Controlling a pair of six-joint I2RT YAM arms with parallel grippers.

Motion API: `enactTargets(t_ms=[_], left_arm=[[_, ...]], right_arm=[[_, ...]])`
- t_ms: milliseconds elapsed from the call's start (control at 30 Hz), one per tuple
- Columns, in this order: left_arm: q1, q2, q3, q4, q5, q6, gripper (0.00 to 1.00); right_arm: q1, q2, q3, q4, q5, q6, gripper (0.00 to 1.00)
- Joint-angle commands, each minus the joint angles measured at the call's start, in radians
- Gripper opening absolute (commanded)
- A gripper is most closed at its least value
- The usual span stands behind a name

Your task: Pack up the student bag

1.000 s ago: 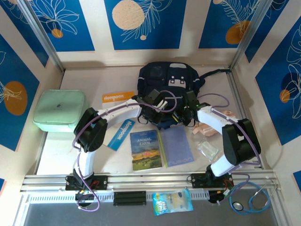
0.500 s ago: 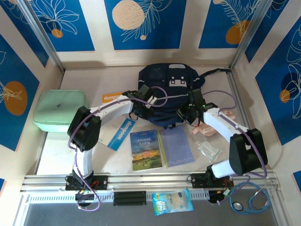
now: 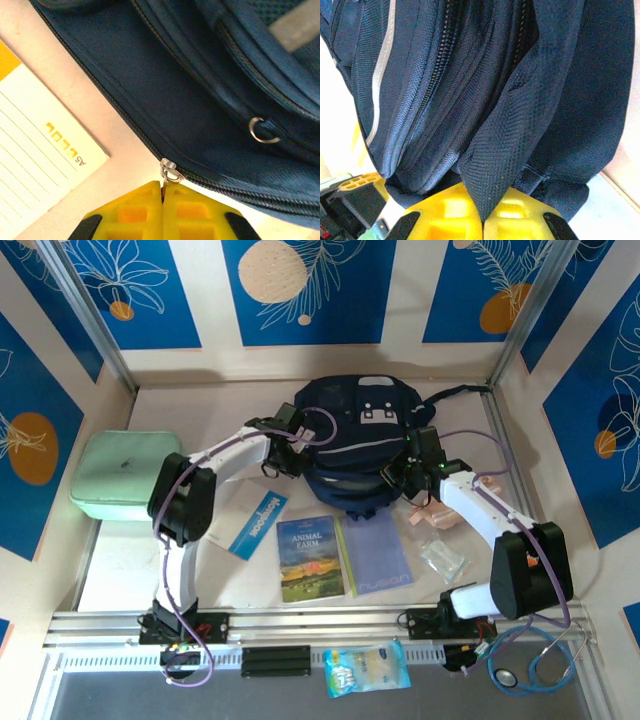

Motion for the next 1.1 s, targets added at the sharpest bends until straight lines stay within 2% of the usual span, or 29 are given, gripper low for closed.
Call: enactTargets(t_ms=[0,200,367,600,733,933,1000,1033,1067], left_arm=[[0.045,0.041,0.056,-0.015,-0.053,-0.019,0.00],[0.074,0.093,0.114,-0.026,-0.067,0.080,0.00],[0.107,0.143,0.190,-0.026,-0.019,0.120,0.00],[0.125,0.207,0.281,0.017,-0.012,0.065,0.00],[0.125,0.234,0.323,0.052,-0.045,0.014,0.00],[0.125,0.240,0.313,0.166,0.015,0.058,0.00],[0.125,0.243,0.317,0.175,-0.002,0.065,0.00],[0.125,0.242,0.317,0.173,-0.012,0.065,0.00],[0.126,0.235,0.316,0.166,-0.013,0.065,0.04]], right_arm=[[-0.016,-0.032,-0.014,0.001,0.029,-0.014,0.04],[-0.010,-0.009,0.006,-0.031,0.035,-0.031,0.03],[-0.010,-0.022,-0.003,-0.029,0.035,-0.033,0.03],[-0.009,-0.037,-0.022,-0.017,0.023,-0.030,0.03],[-0.010,-0.035,-0.027,-0.013,0.014,-0.032,0.03],[-0.009,-0.033,-0.028,-0.010,0.008,-0.037,0.03],[-0.010,-0.030,-0.031,-0.002,-0.002,-0.039,0.05],[-0.009,-0.028,-0.032,0.005,-0.014,-0.042,0.09],[-0.008,-0.026,-0.033,0.014,-0.029,-0.045,0.15]])
